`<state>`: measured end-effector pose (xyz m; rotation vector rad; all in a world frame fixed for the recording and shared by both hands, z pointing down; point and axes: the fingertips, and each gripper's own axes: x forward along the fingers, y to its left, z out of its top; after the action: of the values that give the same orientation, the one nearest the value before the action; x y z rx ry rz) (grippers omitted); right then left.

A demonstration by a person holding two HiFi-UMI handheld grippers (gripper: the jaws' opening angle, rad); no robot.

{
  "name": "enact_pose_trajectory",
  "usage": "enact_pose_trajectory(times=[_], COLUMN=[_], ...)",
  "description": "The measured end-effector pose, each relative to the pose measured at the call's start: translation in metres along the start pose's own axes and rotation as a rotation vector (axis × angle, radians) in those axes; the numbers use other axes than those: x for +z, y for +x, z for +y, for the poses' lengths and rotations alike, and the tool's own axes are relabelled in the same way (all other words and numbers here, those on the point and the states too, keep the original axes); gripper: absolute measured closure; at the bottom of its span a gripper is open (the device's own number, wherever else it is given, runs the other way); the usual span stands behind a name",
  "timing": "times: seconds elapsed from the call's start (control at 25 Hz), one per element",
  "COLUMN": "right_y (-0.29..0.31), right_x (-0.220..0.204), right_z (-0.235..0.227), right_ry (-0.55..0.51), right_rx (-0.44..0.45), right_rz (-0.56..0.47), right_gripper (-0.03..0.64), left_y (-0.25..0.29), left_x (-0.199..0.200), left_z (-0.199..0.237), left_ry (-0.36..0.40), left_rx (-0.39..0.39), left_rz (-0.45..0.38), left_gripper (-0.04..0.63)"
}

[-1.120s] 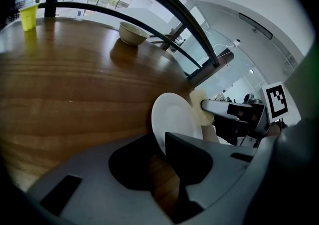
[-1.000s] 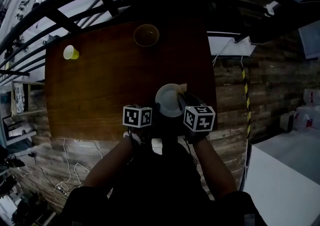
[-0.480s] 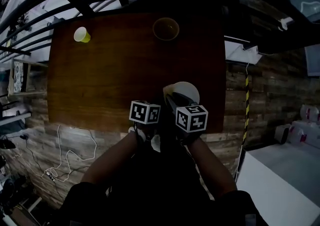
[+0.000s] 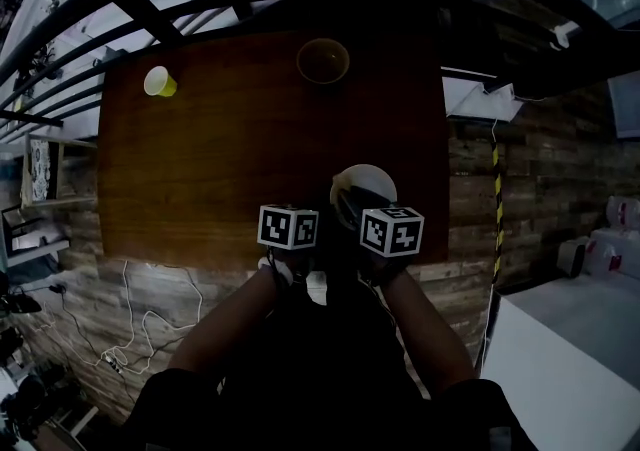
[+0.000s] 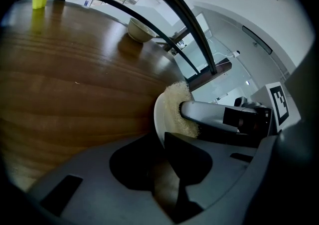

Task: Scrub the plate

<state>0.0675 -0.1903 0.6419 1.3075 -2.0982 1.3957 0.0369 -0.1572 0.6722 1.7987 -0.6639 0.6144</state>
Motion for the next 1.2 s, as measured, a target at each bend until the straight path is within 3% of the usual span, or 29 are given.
enact_pose_trajectory(times=[0.24,0.88,1.2], right_y=[-0.019,-0.089,-0.088], right_x=[-0.001,0.014,0.016], right_z=[-0.023,-0.093,-0.079], right_ry=[0.064,0.120,0.141], right_rx=[-0.007,-0.144,-0.128], right_rz=[-0.045,-0.159,-0.172], right_gripper=[0.502,0.502,0.502], left_y=[0.002,0.009,0.005], left_x=[0.003,0.000,-0.001], left_z=[0.000,-0.008,-0.007], left_ry=[-0.060,-0.064,-0.083], left_rx=[-0.007,0.020,-0.004], left_rz=[-0.011,-0.019,-0.053], left_gripper=[0.517,0.517,0.517])
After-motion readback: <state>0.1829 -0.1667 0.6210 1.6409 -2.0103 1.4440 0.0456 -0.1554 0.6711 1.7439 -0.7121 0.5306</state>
